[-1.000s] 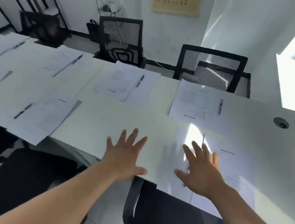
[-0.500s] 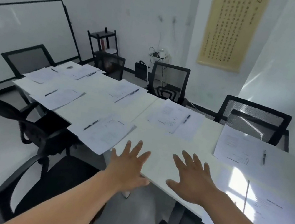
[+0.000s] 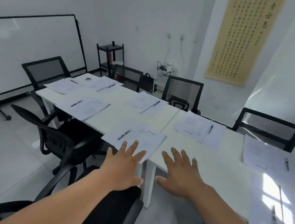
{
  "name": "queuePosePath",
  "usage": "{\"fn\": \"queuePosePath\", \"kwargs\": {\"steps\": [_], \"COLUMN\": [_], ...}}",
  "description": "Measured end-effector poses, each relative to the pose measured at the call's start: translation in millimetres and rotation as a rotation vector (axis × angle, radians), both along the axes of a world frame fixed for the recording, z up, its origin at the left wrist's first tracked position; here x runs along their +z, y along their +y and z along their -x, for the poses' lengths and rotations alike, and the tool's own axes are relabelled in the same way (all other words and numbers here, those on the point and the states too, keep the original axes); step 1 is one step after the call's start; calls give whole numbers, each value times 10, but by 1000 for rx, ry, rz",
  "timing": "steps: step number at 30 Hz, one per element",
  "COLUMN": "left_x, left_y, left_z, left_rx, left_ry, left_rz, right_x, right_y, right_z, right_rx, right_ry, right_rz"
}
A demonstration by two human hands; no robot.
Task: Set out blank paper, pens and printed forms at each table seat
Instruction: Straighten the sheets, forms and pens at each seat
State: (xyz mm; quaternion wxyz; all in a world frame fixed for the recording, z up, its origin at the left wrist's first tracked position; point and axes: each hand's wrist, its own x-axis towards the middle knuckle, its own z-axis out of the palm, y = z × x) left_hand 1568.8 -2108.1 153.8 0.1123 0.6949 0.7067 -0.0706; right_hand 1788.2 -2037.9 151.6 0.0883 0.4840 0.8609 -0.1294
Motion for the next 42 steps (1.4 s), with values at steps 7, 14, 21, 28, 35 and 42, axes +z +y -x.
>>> {"fn": "queuePosePath", "kwargs": {"steps": [7, 14, 21, 28, 35, 42], "left_x": [85, -103, -339, -599, -840, -1378], "left_y": [-197, 57, 708, 1116, 1639, 2473], "left_z": [622, 1028, 1505, 1867, 2380, 3033], "left_rx": [37, 63, 110, 78, -29, -240], "left_ry": [-40, -18, 22, -6, -46, -85], "left_rz": [-11, 78, 154, 219, 225, 283], "right_x": [113, -167, -740, -973, -1170, -1655], "right_y": [-136, 251, 873, 1166, 1492, 1711], "right_z": [564, 918, 1563, 1868, 2156, 2660], "right_rx": [-3, -10, 9, -18, -129, -321], "right_ry": [-5, 7, 59, 56, 19, -54], "right_rz": [-13, 45, 158, 211, 243, 272]}}
